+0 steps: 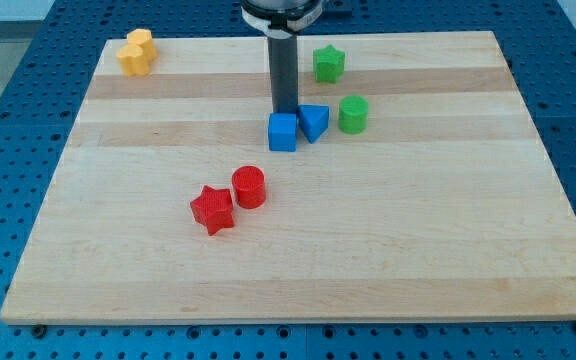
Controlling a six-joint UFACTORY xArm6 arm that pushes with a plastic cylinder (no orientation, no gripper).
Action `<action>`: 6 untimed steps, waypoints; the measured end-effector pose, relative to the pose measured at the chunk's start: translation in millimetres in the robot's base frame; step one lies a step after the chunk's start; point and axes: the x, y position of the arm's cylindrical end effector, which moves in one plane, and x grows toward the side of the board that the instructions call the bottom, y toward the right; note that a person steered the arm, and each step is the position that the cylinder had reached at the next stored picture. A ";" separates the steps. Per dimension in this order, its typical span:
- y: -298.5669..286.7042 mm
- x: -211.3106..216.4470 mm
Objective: Slide the green circle to the right of the triangle
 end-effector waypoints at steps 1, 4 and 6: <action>0.4 -4.3; 99.1 -32.2; 85.8 -23.3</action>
